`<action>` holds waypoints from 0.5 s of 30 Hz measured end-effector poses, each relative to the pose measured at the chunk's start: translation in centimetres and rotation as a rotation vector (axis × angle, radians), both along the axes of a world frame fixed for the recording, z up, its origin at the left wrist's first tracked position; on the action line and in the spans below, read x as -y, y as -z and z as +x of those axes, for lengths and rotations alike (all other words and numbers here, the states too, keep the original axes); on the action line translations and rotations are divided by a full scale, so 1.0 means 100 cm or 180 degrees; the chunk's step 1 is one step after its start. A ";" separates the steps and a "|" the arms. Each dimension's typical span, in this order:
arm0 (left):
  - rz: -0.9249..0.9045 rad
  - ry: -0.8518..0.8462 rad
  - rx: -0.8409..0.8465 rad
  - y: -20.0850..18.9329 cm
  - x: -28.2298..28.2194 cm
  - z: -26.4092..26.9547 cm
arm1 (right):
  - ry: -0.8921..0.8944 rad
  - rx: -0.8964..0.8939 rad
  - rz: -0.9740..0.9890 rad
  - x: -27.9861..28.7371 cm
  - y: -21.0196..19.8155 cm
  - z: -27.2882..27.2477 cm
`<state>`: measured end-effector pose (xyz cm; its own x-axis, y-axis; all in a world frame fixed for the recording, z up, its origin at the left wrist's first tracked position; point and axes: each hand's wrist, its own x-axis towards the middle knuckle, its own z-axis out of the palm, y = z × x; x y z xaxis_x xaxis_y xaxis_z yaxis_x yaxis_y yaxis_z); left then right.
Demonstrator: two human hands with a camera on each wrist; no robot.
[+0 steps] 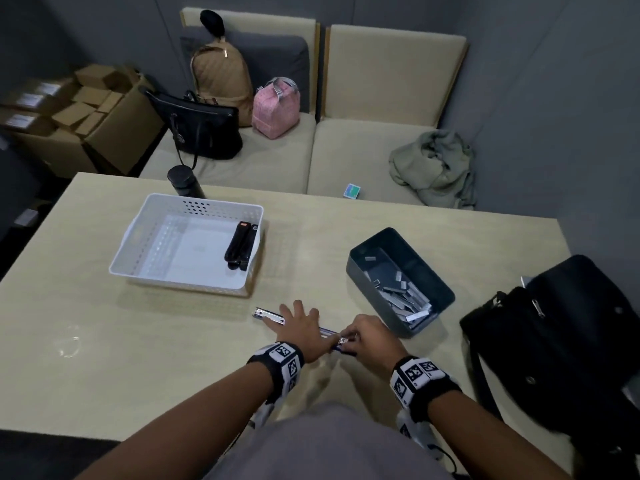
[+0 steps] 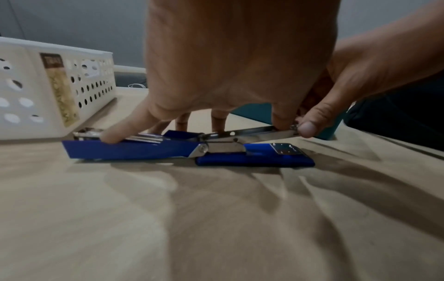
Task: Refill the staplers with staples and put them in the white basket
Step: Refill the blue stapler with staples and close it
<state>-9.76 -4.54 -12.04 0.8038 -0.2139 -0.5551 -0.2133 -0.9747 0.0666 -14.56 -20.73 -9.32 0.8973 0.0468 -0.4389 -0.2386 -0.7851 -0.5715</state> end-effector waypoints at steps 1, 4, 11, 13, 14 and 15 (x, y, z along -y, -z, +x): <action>0.0055 -0.0066 -0.0041 -0.002 0.004 -0.001 | -0.0017 -0.0008 -0.0046 0.000 0.001 0.000; 0.0191 -0.0165 -0.0089 -0.006 0.009 -0.001 | -0.0041 -0.0046 -0.0269 0.000 0.004 0.000; 0.0531 -0.0810 -0.0355 -0.014 0.019 -0.001 | -0.0436 0.0018 -0.0886 -0.004 0.016 0.000; 0.0584 -0.0805 -0.0368 -0.014 0.019 0.003 | -0.0475 0.0022 -0.1039 -0.005 0.021 -0.002; 0.0618 -0.0745 -0.0358 -0.014 0.018 0.005 | -0.0480 0.0027 -0.1074 -0.005 0.022 -0.001; 0.0635 -0.0666 -0.0345 -0.014 0.016 0.007 | -0.0495 0.0042 -0.1107 -0.005 0.024 -0.001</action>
<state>-9.11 -6.14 -10.62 0.7527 0.0717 -0.6545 -0.0088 -0.9929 -0.1190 -14.69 -20.22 -11.75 0.8969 0.0331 -0.4411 -0.0958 -0.9590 -0.2669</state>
